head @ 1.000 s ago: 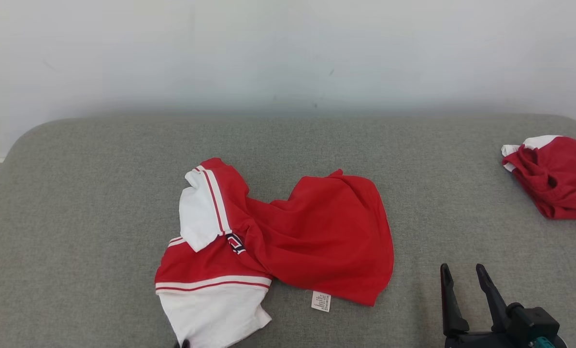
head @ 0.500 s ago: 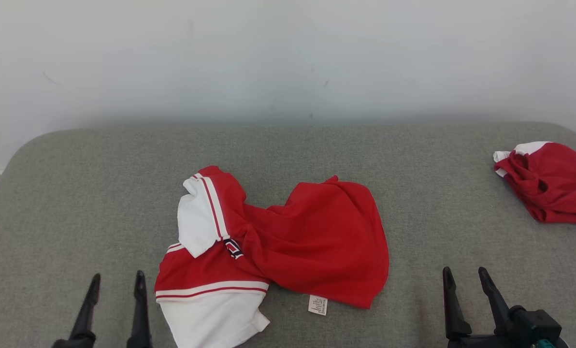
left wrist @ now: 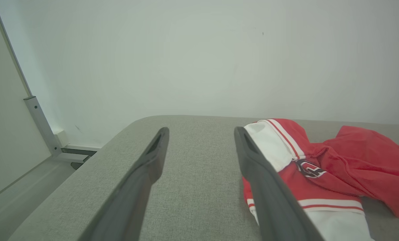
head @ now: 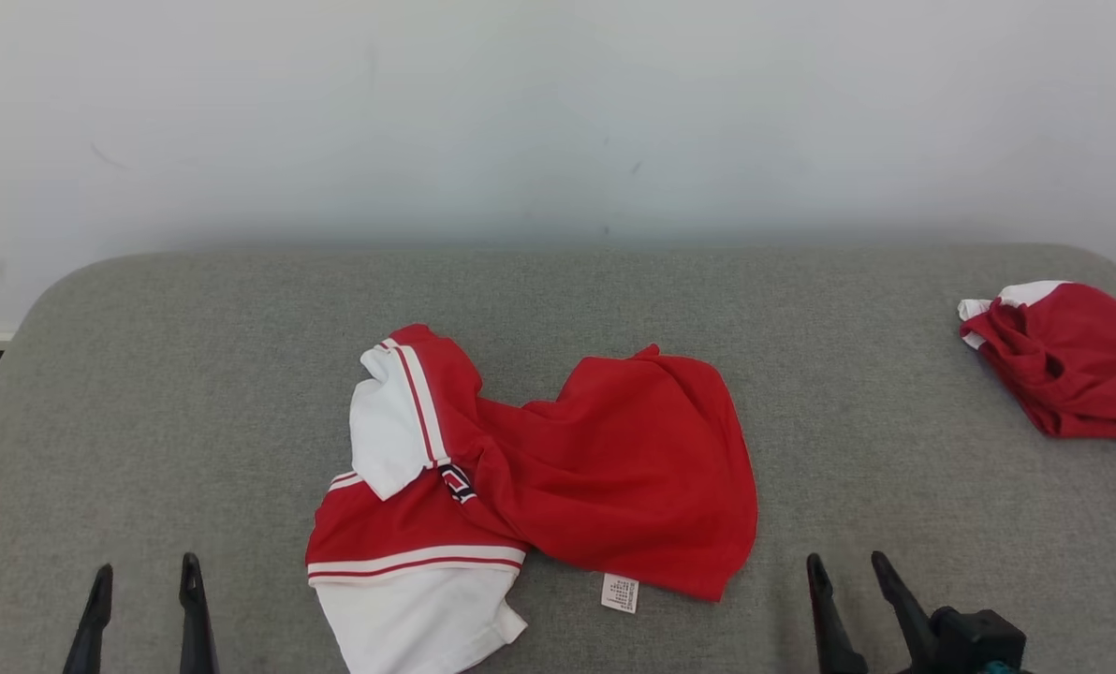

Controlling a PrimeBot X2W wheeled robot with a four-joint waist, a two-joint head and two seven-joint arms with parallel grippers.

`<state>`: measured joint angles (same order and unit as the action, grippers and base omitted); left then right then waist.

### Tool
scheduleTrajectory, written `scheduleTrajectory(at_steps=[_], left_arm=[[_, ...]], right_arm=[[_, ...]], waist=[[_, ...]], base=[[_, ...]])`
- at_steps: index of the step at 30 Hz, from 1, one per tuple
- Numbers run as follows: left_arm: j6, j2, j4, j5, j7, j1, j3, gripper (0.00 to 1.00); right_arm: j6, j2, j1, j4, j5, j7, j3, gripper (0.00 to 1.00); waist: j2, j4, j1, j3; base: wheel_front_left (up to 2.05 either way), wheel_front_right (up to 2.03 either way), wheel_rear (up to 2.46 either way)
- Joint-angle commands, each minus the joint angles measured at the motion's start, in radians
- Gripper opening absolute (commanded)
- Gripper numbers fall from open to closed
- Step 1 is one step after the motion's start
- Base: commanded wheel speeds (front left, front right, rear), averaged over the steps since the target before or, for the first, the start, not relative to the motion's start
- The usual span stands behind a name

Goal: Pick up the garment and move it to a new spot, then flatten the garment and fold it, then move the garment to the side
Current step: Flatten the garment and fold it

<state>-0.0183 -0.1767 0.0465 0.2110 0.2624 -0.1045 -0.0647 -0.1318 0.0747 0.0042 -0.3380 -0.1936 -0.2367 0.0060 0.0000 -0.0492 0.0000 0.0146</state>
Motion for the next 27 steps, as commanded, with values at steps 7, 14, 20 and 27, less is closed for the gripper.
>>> scheduleTrajectory(at_steps=[7,14,20,27], left_arm=[[-0.051,0.052,0.030,-0.054,0.003,-0.008,-0.035,1.00],[-0.078,0.064,0.054,-0.094,0.003,0.004,-0.031,1.00],[-0.094,0.064,0.072,-0.097,0.003,0.015,-0.026,1.00],[-0.103,0.074,0.077,-0.084,0.003,0.015,-0.041,1.00]], right_arm=[[0.003,0.005,-0.042,-0.083,-0.047,0.077,0.100,1.00],[0.003,0.011,-0.104,-0.196,-0.084,0.117,0.178,1.00],[0.003,0.011,-0.150,-0.287,-0.108,0.116,0.201,1.00],[0.003,0.026,-0.221,-0.374,-0.130,0.040,0.224,0.00]], waist=[[0.0000,-0.033,0.0000,0.001],[0.0000,-0.063,0.0000,-0.001],[0.0000,-0.085,0.0000,-0.007],[0.0000,-0.091,0.0000,-0.007]], base=[[0.00,0.00,0.00],[0.00,0.00,0.00],[0.00,0.00,0.00],[0.00,0.00,0.00]])
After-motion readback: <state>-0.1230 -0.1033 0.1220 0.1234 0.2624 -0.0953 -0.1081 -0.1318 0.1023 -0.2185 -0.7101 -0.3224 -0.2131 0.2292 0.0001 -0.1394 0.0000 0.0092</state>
